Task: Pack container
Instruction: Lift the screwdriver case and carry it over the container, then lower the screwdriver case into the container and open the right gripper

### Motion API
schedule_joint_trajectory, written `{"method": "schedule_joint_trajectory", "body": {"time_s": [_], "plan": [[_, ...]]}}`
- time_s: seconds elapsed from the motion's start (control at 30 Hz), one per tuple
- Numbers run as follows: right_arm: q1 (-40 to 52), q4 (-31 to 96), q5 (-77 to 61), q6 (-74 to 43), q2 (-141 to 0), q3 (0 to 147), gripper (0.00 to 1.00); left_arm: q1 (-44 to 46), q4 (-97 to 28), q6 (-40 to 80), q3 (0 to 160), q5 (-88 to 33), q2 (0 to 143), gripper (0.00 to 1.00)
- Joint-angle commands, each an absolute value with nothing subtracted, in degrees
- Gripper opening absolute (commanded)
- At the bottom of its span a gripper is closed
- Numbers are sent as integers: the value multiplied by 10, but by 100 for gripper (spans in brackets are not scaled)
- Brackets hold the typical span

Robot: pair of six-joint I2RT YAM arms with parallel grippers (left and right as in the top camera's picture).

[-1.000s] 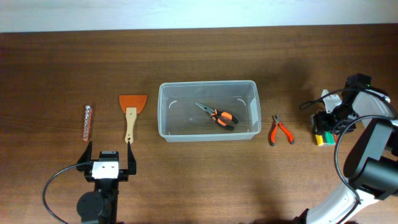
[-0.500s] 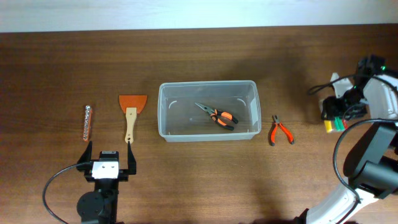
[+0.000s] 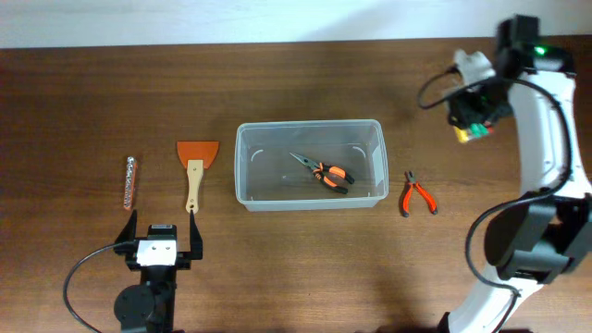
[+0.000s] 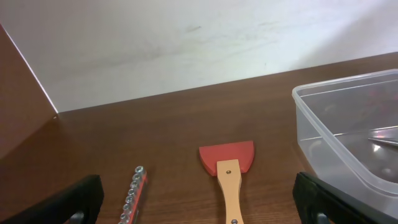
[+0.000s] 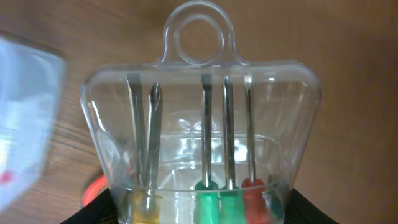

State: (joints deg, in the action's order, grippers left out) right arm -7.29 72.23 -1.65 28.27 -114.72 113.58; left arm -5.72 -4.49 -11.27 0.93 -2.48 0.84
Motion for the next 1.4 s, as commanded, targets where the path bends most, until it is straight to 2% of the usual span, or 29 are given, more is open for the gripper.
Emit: {"method": "schedule_joint_trajectory", "body": {"time_s": [0.0,0.37,0.63,0.87,1.37], "plan": [[-23,727,-28,281,-1148,1168,38,-60,-45,-108,5,-21,4,99],[155,758,-28,302,-1148,1174,37,-60,-45,-108,5,-21,4,99],[244,766,-29,328,-1148,1168,37,-60,-45,-108,5,-21,4,99],[273,757,-63,371,-1148,1131,37,-60,-45,-108,5,-21,4,99],[274,642,-65,373,-1148,989,38,-60,-45,-108,5,-21,4,99]]}}
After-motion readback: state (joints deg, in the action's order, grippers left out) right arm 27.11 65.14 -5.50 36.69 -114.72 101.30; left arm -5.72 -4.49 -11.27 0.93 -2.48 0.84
